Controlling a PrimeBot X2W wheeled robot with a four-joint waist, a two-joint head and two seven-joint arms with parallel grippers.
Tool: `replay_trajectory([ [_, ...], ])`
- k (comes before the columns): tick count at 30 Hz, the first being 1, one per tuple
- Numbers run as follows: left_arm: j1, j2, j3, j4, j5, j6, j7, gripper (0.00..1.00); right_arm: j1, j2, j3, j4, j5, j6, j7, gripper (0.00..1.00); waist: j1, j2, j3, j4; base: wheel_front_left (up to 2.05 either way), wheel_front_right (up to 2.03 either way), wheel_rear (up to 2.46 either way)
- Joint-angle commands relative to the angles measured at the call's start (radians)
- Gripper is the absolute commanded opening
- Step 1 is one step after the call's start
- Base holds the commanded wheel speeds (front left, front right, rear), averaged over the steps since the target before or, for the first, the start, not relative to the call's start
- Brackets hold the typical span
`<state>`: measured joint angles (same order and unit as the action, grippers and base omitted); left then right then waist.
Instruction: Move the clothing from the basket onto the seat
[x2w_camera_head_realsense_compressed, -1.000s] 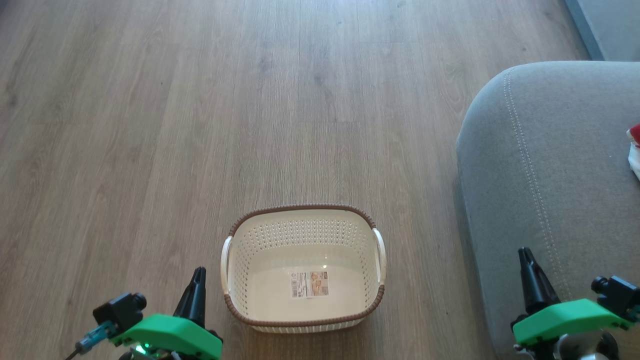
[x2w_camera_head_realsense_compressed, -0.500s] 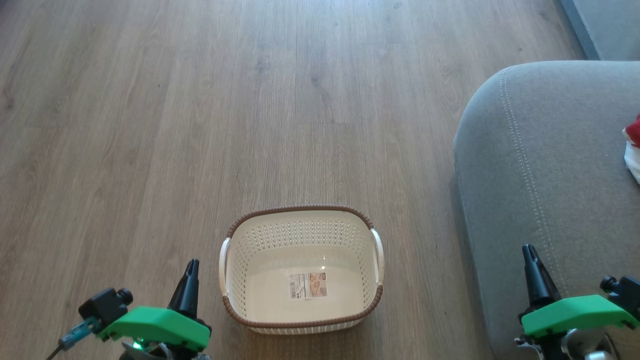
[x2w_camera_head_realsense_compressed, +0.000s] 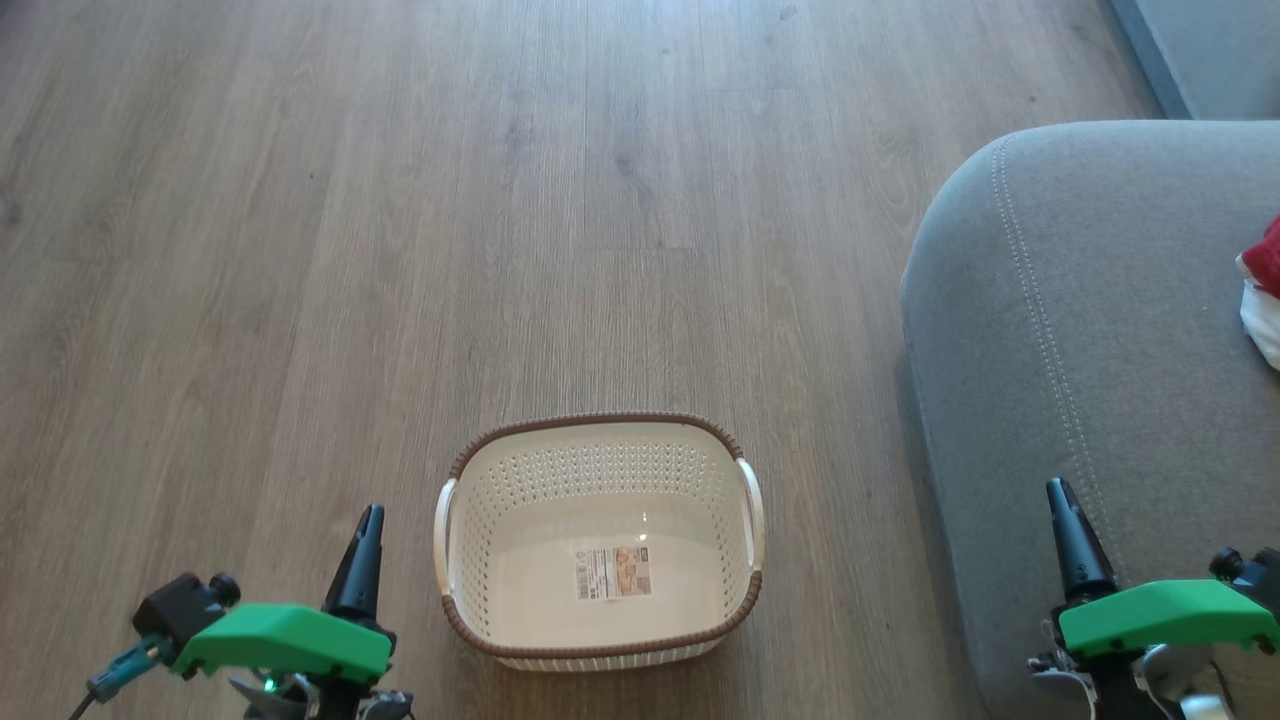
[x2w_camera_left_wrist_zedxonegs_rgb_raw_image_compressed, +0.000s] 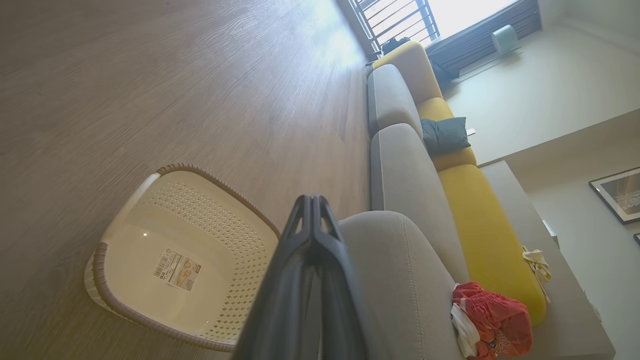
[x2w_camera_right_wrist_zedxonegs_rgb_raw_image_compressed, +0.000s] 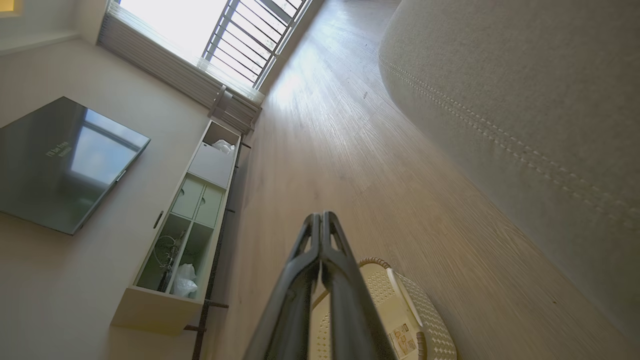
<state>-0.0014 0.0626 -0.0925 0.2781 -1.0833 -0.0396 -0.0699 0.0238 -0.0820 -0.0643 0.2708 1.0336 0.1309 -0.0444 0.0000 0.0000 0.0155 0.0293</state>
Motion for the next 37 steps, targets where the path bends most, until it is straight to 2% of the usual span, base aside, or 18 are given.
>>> replay_trajectory([
  [1, -0.048, 0.011, 0.033, -0.031, -0.018, -0.008, 0.006, 0.00, -0.058, -0.001, 0.004, -0.028, 0.021, 0.000, 0.006, 0.00, 0.0000, 0.0000, 0.000, 0.000, 0.00, 0.00, 0.00],
  [37, -0.087, 0.011, 0.132, -0.033, -0.394, -0.066, 0.112, 0.00, -0.110, 0.021, -0.033, -0.027, 0.412, 0.000, 0.112, 0.00, 0.0000, 0.0000, -0.009, -0.021, 0.00, 0.00, 0.00],
])
